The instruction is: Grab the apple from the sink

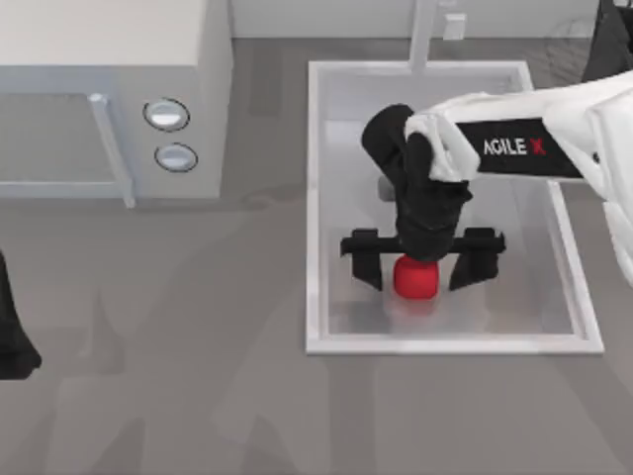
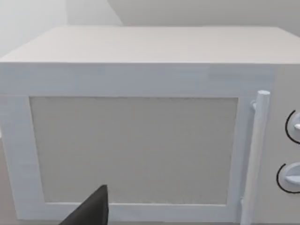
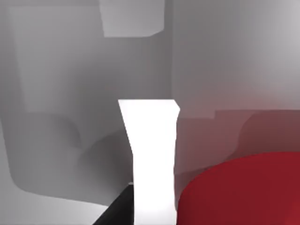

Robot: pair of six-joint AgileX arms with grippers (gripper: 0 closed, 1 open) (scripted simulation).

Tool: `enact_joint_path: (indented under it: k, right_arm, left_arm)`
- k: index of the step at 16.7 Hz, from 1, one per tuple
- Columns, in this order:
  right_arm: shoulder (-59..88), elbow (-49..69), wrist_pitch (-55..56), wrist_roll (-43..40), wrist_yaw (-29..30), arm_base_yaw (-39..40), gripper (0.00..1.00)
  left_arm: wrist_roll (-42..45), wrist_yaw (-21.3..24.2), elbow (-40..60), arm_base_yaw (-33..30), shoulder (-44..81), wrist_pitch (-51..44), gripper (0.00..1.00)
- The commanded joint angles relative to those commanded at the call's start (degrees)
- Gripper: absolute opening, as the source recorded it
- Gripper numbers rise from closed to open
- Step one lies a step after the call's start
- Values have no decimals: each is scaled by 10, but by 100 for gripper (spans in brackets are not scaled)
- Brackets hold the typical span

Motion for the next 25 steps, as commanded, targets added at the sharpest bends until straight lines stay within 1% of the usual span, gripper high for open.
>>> enact_joint_path:
  k: [6,7,14,15,18,21,25]
  right_arm:
    - [0,0,0,0,0,0,2]
    - [0,0,0,0,0,0,0]
    - [0,0,0,0,0,0,0]
    - [-35,6,-17,-7,13,-2,0]
    - [-30,26,-36,-7,13,-1,0]
    - [-19,102,-110,-5,13,0,0]
    - [-5,282,-278,-5,13,1,0]
  left_arm:
    - [0,0,0,0,0,0,100]
    - [0,0,0,0,0,0,100]
    - [0,0,0,0,0,0,100]
    - [0,0,0,0,0,0,100]
    - [0,0,0,0,0,0,100]
    - [0,0,0,0,0,0,100]
    - [0,0,0,0,0,0,100]
